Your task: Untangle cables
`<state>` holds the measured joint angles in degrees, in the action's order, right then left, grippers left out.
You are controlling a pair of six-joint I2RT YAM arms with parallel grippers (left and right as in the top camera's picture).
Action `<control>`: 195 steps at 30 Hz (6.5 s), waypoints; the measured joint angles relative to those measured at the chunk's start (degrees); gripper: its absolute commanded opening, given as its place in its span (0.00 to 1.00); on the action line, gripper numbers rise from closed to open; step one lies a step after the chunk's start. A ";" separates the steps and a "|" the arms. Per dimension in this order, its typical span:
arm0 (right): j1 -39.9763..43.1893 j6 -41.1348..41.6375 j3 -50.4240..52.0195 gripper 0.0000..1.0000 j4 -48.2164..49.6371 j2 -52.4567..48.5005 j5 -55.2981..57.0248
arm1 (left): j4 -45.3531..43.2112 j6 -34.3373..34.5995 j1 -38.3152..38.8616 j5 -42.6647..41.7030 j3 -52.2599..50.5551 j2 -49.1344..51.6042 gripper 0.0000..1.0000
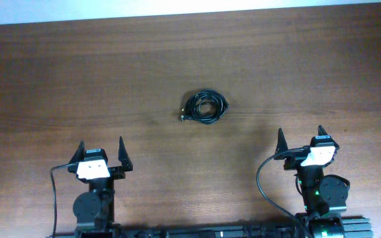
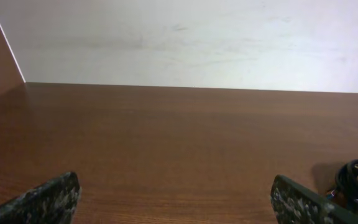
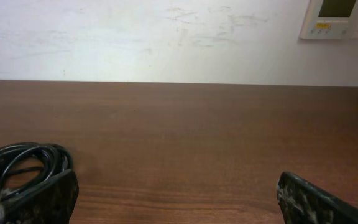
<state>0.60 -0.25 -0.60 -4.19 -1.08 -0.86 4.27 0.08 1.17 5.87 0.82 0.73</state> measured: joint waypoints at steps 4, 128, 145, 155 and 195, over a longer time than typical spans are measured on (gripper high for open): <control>0.00 10.82 0.00 0.99 10.43 -0.72 -13.35 | 0.00 0.00 0.00 0.00 0.00 0.00 0.98; -8.66 25.66 -95.95 0.78 -56.11 -89.42 -38.34 | 92.32 19.19 2.84 -88.85 123.14 114.97 0.00; -19.61 24.33 -95.91 0.98 -59.21 -99.08 -19.65 | 40.57 80.91 5.88 -66.40 172.56 112.52 0.00; -16.13 24.26 -86.88 1.00 -59.21 -99.38 -7.10 | 54.62 41.86 4.26 4.07 154.70 112.72 0.00; -16.13 24.33 -71.47 1.00 -43.69 -99.49 -10.62 | 30.08 21.38 -19.32 11.67 109.63 130.11 0.36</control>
<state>-15.53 24.08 -72.07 -47.88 -100.57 -11.49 34.35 21.45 -18.15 17.54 110.45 130.85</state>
